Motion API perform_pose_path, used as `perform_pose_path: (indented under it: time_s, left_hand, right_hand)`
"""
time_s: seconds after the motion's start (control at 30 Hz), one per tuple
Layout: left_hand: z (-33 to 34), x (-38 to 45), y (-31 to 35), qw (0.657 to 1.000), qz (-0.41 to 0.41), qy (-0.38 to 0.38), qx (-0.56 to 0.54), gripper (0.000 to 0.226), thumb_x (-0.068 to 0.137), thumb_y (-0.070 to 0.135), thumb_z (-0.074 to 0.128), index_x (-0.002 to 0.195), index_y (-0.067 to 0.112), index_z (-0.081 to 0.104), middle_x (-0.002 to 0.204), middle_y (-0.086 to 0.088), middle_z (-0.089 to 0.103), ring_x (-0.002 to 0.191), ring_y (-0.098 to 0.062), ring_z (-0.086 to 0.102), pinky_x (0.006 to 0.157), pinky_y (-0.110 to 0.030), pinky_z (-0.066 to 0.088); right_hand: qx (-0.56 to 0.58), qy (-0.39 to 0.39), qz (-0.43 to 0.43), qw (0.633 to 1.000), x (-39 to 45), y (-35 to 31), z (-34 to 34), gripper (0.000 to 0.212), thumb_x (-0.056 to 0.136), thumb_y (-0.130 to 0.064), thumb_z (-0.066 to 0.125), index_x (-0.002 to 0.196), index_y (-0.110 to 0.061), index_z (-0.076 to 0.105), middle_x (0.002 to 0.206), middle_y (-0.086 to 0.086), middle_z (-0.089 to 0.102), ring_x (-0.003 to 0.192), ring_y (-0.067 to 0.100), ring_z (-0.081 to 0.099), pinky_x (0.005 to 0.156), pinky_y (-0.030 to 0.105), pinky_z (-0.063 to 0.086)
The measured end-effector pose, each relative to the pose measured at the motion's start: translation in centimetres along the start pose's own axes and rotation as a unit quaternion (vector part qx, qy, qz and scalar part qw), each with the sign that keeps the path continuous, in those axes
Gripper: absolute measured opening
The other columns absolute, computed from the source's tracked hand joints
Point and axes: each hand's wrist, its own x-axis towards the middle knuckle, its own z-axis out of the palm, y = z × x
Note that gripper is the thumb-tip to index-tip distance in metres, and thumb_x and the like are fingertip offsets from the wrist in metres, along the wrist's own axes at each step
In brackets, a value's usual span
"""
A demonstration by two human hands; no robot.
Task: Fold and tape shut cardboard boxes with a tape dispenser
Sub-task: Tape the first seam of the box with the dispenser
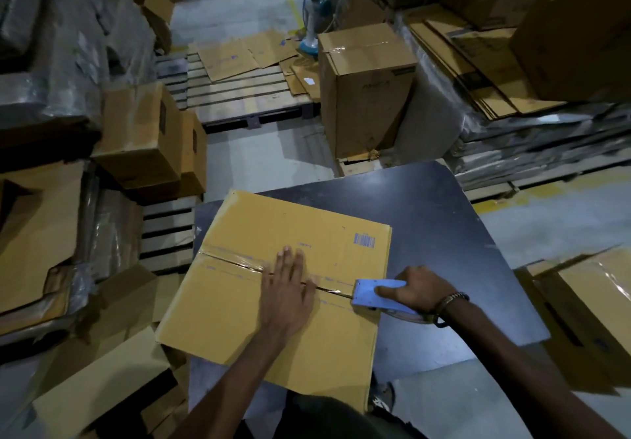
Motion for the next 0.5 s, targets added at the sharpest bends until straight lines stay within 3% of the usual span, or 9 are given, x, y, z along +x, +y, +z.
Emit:
perform_pose_path:
  time_s: [0.07,0.13,0.27,0.37,0.5]
  left_hand:
    - [1.3,-1.7,3.8,0.994,0.105,-0.039,0.006,0.080,0.107,0.065,0.022,0.168,0.016,0.007,0.175,-0.004,-0.006,0.164,-0.022,-0.001,0.130,-0.052,0.000]
    - [2.7,-3.8,7.2,0.988,0.151,-0.045,0.009,0.094,0.102,0.075,0.029,0.168,0.014,0.003,0.175,-0.005,-0.007,0.164,-0.023,-0.001,0.128,-0.053,0.000]
    - [3.6,-5.4,11.0,0.999,0.039,-0.027,-0.014,0.120,0.086,0.093,0.035,0.168,0.008,0.012,0.176,-0.009,0.002,0.164,-0.024,0.000,0.129,-0.056,0.006]
    - [3.6,-5.3,12.1,1.000,0.008,-0.027,-0.004,0.112,0.083,0.074,0.051,0.167,0.009,0.018,0.176,-0.009,0.008,0.164,-0.025,0.006,0.126,-0.060,0.020]
    - [4.3,-5.5,12.0,1.000,0.009,-0.010,0.021,0.110,0.082,0.067,0.055,0.168,0.008,0.017,0.176,-0.009,0.010,0.163,-0.024,0.007,0.126,-0.060,0.021]
  right_hand:
    - [0.017,0.002,-0.009,1.000,-0.3,0.7,0.4,0.068,0.086,-0.074,0.060,0.052,-0.019,0.038,0.048,-0.002,0.040,0.049,0.016,0.040,0.055,0.035,0.032]
    - [0.033,0.004,-0.018,0.999,-0.4,1.2,0.7,0.070,0.081,-0.078,0.057,0.051,-0.019,0.033,0.045,0.000,0.034,0.048,0.017,0.037,0.054,0.036,0.029]
    - [0.051,0.011,-0.018,0.998,-0.6,1.5,0.9,0.076,0.065,-0.091,0.043,0.052,-0.017,0.032,0.045,-0.002,0.033,0.046,0.017,0.035,0.053,0.038,0.029]
    - [0.051,0.015,-0.016,0.998,-0.8,2.0,1.2,0.079,0.062,-0.093,0.042,0.053,-0.015,0.034,0.046,0.000,0.036,0.046,0.018,0.037,0.052,0.039,0.030]
    - [0.070,0.014,-0.030,0.997,-1.6,3.3,1.5,0.079,0.064,-0.092,0.044,0.056,-0.014,0.039,0.048,0.002,0.041,0.045,0.017,0.039,0.051,0.037,0.031]
